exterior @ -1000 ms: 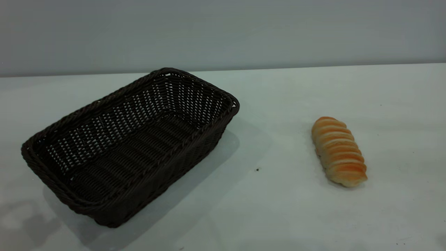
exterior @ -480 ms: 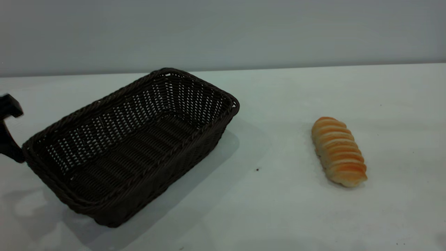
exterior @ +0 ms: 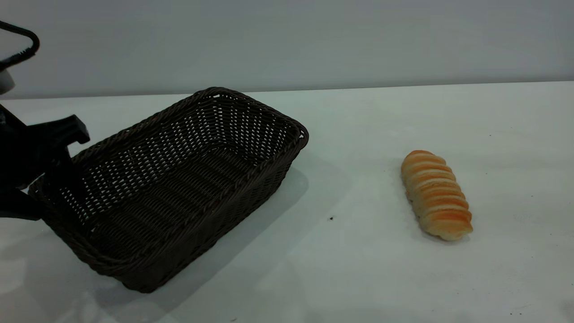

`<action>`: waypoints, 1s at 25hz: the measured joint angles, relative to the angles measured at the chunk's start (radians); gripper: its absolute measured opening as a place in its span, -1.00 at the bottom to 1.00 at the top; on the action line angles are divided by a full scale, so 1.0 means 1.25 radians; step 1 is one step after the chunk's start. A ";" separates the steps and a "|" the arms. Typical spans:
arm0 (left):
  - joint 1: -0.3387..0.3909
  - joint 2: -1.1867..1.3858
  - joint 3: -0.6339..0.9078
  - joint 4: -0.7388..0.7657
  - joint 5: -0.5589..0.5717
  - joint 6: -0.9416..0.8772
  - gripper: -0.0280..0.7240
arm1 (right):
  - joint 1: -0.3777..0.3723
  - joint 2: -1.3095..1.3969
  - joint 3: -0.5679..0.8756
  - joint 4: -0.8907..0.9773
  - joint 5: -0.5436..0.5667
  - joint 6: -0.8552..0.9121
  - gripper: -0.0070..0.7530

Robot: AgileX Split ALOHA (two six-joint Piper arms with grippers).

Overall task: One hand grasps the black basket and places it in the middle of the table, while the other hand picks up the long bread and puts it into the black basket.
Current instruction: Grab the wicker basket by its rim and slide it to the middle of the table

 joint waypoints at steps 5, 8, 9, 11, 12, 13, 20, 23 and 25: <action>0.000 0.021 -0.007 0.005 0.000 -0.003 0.63 | 0.000 0.000 0.000 0.000 0.002 0.000 0.14; 0.000 0.022 -0.007 0.007 0.000 -0.004 0.63 | 0.000 0.000 0.000 0.000 0.002 0.000 0.14; 0.000 0.021 -0.007 0.007 0.000 -0.005 0.63 | 0.000 0.000 0.000 0.000 0.002 0.000 0.14; 0.000 0.020 -0.007 0.007 0.002 -0.011 0.63 | 0.000 0.000 0.000 0.001 0.002 0.000 0.14; -0.001 0.020 -0.007 0.005 0.011 -0.016 0.63 | 0.000 0.000 0.000 0.001 0.002 0.000 0.14; -0.002 0.023 -0.006 0.001 0.027 -0.018 0.63 | 0.000 0.000 0.000 0.001 0.001 0.000 0.14; -0.003 0.024 -0.005 -0.005 0.069 -0.021 0.63 | 0.000 0.000 0.000 0.008 0.000 0.000 0.14; -0.003 0.031 -0.005 -0.004 0.057 -0.021 0.63 | 0.000 0.000 0.000 0.011 0.000 0.000 0.14; -0.003 0.046 -0.005 -0.004 0.050 -0.021 0.63 | 0.000 0.000 0.000 0.011 0.001 0.000 0.14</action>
